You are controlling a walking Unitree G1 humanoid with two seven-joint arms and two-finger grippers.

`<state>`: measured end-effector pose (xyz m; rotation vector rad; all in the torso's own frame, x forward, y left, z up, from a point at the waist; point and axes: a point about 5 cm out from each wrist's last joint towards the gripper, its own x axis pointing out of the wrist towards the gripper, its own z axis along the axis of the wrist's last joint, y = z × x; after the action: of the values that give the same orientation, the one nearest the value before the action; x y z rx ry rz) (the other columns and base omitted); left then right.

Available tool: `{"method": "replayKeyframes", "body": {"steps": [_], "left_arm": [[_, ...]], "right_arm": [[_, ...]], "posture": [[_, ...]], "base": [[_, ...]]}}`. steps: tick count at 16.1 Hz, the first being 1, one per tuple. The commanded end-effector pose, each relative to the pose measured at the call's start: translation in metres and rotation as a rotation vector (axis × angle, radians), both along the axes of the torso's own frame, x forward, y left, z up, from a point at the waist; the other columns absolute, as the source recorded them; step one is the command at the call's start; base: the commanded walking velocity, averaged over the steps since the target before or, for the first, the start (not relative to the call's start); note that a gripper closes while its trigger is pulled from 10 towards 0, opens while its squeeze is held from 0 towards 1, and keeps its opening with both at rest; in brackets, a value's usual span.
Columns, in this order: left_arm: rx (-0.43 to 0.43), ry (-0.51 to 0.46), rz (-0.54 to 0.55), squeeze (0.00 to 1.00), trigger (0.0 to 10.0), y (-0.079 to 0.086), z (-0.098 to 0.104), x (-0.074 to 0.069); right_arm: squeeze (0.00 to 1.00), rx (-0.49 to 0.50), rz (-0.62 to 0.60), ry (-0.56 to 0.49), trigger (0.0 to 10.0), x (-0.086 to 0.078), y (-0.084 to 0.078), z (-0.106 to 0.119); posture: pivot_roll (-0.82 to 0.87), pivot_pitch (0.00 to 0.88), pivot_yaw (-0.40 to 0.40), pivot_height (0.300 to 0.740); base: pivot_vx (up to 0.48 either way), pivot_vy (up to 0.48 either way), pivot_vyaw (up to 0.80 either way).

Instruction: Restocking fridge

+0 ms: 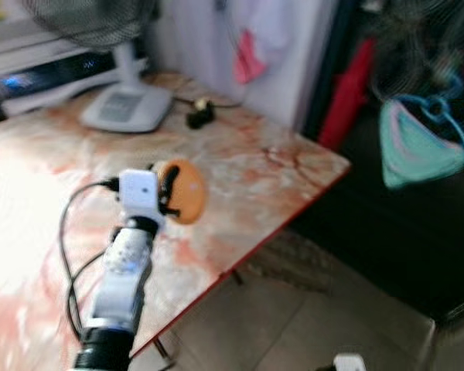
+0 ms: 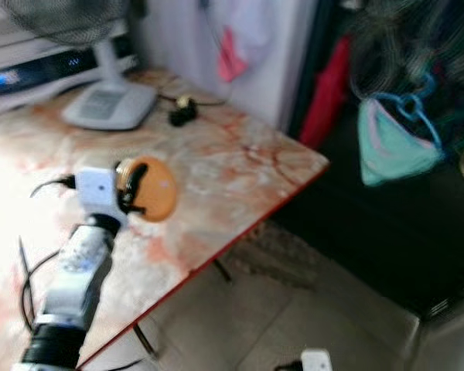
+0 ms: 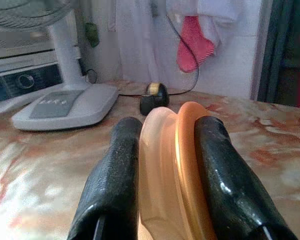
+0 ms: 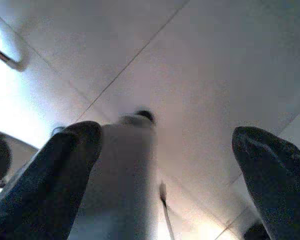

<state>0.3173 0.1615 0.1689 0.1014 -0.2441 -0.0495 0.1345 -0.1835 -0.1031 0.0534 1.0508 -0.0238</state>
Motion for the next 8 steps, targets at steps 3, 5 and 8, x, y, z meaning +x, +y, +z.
{"method": "replayKeyframes", "body": {"steps": [3,5,8], "left_arm": [[0.011,-0.017,-0.048,0.00,10.0,-0.0131,0.0031,0.0011],[0.015,-0.017,-0.051,0.00,10.0,-0.0131,0.0031,0.0014],[0.018,-0.017,-0.054,0.00,10.0,-0.0141,0.0030,0.0016]], "right_arm": [[0.00,-0.003,-0.010,0.011,10.0,-0.0017,-0.0039,-0.0003],[0.00,-0.004,-0.012,0.010,10.0,-0.0014,-0.0039,-0.0002],[0.00,-0.004,-0.016,0.009,10.0,-0.0012,-0.0044,-0.0001]], "posture": [[0.08,0.014,0.037,0.740],[0.08,0.012,0.036,0.740],[0.08,0.012,0.035,0.740]], "base": [[0.000,0.000,-0.74],[0.000,0.000,-0.74],[0.000,0.000,-0.74]]}}
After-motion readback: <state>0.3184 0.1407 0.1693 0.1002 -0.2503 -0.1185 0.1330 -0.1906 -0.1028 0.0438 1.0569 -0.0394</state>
